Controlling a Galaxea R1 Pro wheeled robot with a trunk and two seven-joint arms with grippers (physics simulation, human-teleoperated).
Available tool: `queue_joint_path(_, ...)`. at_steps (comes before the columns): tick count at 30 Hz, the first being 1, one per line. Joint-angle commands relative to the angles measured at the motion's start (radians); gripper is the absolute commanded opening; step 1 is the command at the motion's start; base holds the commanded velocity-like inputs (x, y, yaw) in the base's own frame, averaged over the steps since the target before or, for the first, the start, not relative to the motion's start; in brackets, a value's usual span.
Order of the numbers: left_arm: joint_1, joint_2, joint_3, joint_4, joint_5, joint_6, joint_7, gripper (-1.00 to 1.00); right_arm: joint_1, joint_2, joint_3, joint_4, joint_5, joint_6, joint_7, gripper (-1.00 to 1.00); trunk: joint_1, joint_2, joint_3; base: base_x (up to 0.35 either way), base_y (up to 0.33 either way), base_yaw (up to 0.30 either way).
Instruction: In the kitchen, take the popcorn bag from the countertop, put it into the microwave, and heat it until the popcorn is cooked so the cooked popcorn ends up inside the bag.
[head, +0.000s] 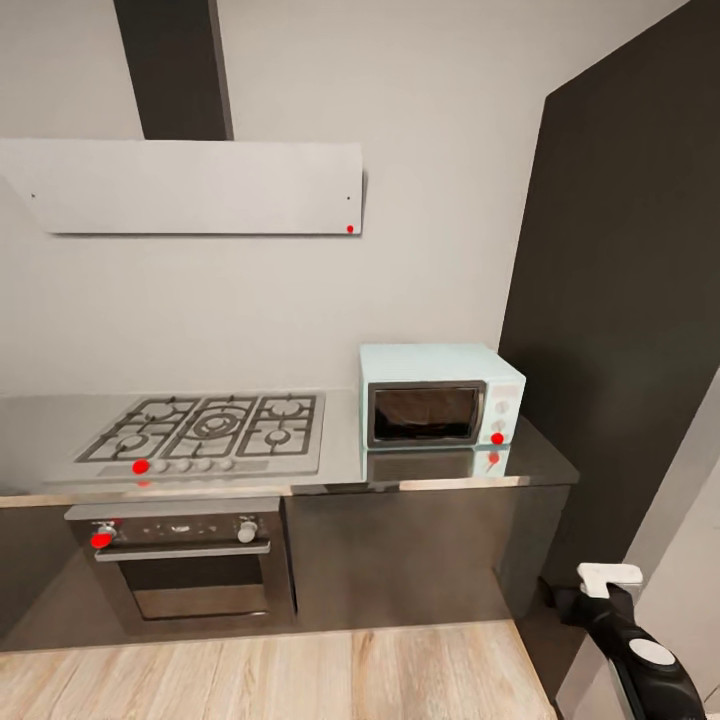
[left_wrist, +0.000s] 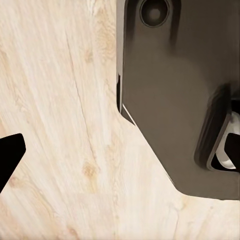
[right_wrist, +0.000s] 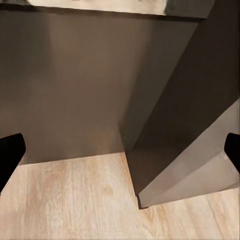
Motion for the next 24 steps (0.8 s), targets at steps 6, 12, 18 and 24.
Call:
queue_joint_path(6,0.000,-0.001,-0.009,-0.002,0.010,0.006,0.000,1.00,-0.107,0.000,0.001,-0.016,0.011,0.040,0.008,1.00,0.001,-0.002,-0.002,0.221,0.000,0.000)
queue_joint_path(12,0.000,-0.001,-0.009,-0.002,0.010,0.007,0.000,1.00,-0.184,-0.001,0.002,-0.017,0.011,0.064,0.009,1.00,0.001,-0.002,-0.002,0.333,0.000,0.000)
queue_joint_path(18,0.000,-0.001,-0.009,-0.002,0.010,0.007,0.000,1.00,-0.200,-0.001,0.002,-0.017,0.010,0.063,0.009,1.00,0.001,-0.002,-0.002,0.318,0.000,0.000)
queue_joint_path(24,0.000,-0.007,-0.007,-0.005,0.010,-0.001,0.000,1.00,-0.199,-0.015,0.012,0.006,-0.008,0.075,0.008,1.00,0.001,-0.002,-0.002,0.218,0.000,0.000)
